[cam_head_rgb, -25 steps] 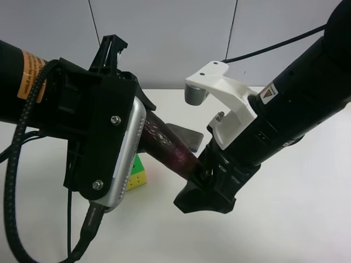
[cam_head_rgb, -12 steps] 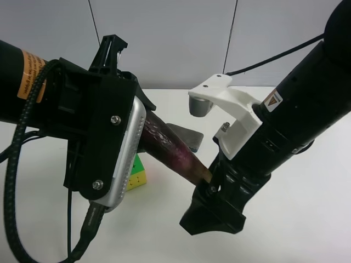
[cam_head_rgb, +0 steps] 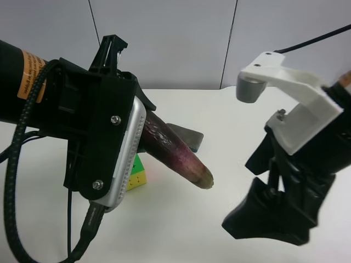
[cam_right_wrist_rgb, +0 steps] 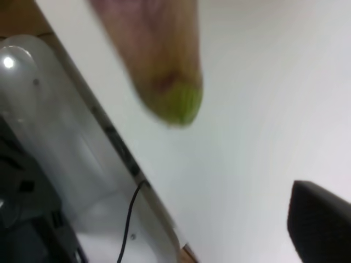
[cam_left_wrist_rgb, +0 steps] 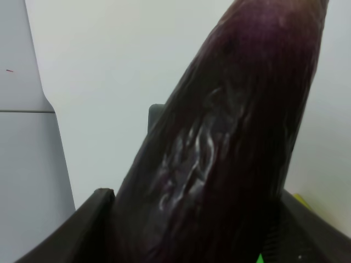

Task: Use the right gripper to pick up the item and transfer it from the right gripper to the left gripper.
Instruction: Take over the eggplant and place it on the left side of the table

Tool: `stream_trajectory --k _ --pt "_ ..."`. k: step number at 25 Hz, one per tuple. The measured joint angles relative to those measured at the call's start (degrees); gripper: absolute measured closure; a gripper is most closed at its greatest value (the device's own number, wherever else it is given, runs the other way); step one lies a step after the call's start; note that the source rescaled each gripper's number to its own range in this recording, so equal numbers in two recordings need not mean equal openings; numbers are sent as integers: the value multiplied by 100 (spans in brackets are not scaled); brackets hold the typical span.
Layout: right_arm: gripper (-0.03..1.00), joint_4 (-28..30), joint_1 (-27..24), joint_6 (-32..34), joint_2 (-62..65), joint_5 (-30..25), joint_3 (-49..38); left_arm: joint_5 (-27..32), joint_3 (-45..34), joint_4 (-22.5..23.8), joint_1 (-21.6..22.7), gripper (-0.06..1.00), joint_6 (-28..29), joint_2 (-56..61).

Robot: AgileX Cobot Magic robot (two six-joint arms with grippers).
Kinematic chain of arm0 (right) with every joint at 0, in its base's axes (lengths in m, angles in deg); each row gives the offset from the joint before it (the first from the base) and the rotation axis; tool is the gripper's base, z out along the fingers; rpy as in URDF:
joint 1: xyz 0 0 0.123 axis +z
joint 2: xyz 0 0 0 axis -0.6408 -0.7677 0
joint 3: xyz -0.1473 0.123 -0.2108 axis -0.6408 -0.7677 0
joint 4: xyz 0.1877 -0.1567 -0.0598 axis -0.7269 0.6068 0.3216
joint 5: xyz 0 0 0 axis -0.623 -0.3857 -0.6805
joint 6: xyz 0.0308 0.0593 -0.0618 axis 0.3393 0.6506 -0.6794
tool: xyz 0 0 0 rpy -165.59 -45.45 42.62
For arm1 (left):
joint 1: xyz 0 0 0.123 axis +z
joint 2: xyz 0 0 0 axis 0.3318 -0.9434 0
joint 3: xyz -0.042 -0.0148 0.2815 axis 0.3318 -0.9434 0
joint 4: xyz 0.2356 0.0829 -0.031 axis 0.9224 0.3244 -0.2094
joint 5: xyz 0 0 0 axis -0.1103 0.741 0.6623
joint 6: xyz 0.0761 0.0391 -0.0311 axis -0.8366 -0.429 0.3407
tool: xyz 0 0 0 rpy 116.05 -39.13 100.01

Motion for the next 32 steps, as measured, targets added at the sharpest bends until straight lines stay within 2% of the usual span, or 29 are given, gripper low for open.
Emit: stream_trajectory --k 6,15,25,27,32 --pt "-3 247 0 211 953 -757 0 0 0 0 0 93 0 0" --pt "-3 649 0 891 2737 -802 0 0 0 -23 0 93 0 0" --pt "-3 1659 6 1706 4557 -810 -14 0 0 -23 0 93 0 0" --pt "-3 1784 6 1836 4781 -805 -185 0 0 -23 0 93 0 0" --pt "-3 1878 6 2047 5307 -790 -1252 0 0 -23 0 93 0 0"
